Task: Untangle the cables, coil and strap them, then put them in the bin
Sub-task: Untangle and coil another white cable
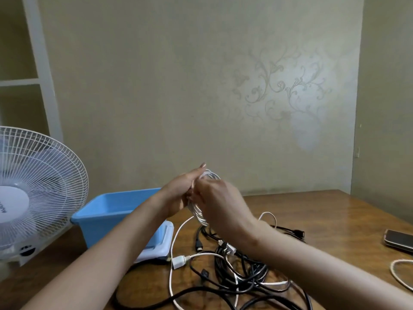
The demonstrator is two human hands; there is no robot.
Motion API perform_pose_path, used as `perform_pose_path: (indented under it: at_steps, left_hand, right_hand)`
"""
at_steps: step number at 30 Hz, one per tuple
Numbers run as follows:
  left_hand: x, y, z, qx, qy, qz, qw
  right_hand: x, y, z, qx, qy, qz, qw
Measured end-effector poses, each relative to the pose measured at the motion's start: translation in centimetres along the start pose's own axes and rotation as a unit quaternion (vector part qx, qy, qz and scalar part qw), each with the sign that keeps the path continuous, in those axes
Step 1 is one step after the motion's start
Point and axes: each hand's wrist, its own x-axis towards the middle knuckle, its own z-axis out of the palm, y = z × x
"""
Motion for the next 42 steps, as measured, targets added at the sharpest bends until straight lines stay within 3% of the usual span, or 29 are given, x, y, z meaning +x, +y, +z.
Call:
perform_pose_path:
  at_steps: [3,6,11,14,17,20,21,22,24,25,26,28,30,31,32,35,37,39,42]
  left_hand:
    - [0.3,0.8,-1.1,-0.111,-0.039,-0.026,0.993]
    - [0.0,1.4,-1.2,-0.099,-0.081,-0.026,0.991]
    - [-0.6,2.1,-1.3,-0.129,-0.153,0.024,0.979]
    - [-0.8,3.3,-2.3,-0.218,-0.274,0.035,0.936]
    - [-1.6,3.6,-3.1,-0.249,-0.289,0.012,0.924]
    - [-1.0,3.7,-4.1,-0.247,-0.321,0.011,0.914]
    - [-0.8,3.5,-4.0,-0.252,-0.332,0.013,0.909]
    - [-0.6,3.7,-3.9,-0.251,-0.335,0.018,0.908]
    - [-0.6,3.5,-3.2,-0.206,-0.277,0.04,0.938]
    - [-0.7,3.4,-2.7,-0.161,-0.215,0.056,0.962]
    - [-0.8,3.2,-2.3,-0.121,-0.159,0.075,0.977]
    - [-0.4,2.7,-1.4,-0.082,-0.108,0.093,0.986]
    - [0.1,2.2,-0.5,-0.046,-0.083,0.091,0.991]
    - [0.3,1.8,0.0,-0.024,-0.064,0.088,0.994]
    - [0.3,1.6,0.5,-0.002,-0.044,0.086,0.995]
    - [0.4,1.1,1.5,0.042,-0.006,0.074,0.996]
    - [0.5,0.8,1.6,0.061,0.01,0.059,0.996]
    - [0.5,0.5,1.6,0.086,-0.001,0.049,0.995]
    - [0.1,0.3,2.1,0.094,0.013,0.057,0.994]
  right_hand:
    - [-2.5,-0.3,2.6,0.015,0.009,-0.044,0.999]
    - [-4.0,0.8,4.9,0.033,0.002,-0.05,0.998]
    - [-5.2,2.3,4.7,0.264,-0.014,0.023,0.964]
    - [-7.1,4.6,4.0,0.452,-0.094,0.144,0.875]
    - [-8.8,8.7,3.2,0.511,-0.192,0.252,0.799]
    - [-9.7,12.4,2.4,0.507,-0.169,0.327,0.78]
    - [-10.1,13.7,2.2,0.55,-0.144,0.347,0.746]
    - [-9.8,14.6,1.9,0.615,-0.124,0.364,0.688]
    - [-8.9,15.3,1.0,0.727,-0.101,0.386,0.559]
    - [-8.0,14.9,0.2,0.759,-0.097,0.389,0.513]
    - [-6.9,14.2,-0.6,0.781,-0.09,0.391,0.478]
    - [-4.7,12.0,-2.2,0.799,-0.053,0.393,0.453]
    - [-2.3,8.5,-3.7,0.801,-0.033,0.375,0.466]
    - [-1.4,7.0,-4.1,0.788,-0.03,0.363,0.497]
    - [-0.5,5.9,-4.3,0.752,-0.038,0.356,0.554]
    - [0.9,4.3,-4.0,0.5,-0.038,0.33,0.8]
    - [1.5,4.1,-3.4,0.334,-0.008,0.282,0.899]
    - [2.1,3.8,-2.6,0.187,0.035,0.235,0.953]
    - [2.5,2.6,-1.6,0.018,0.027,0.188,0.982]
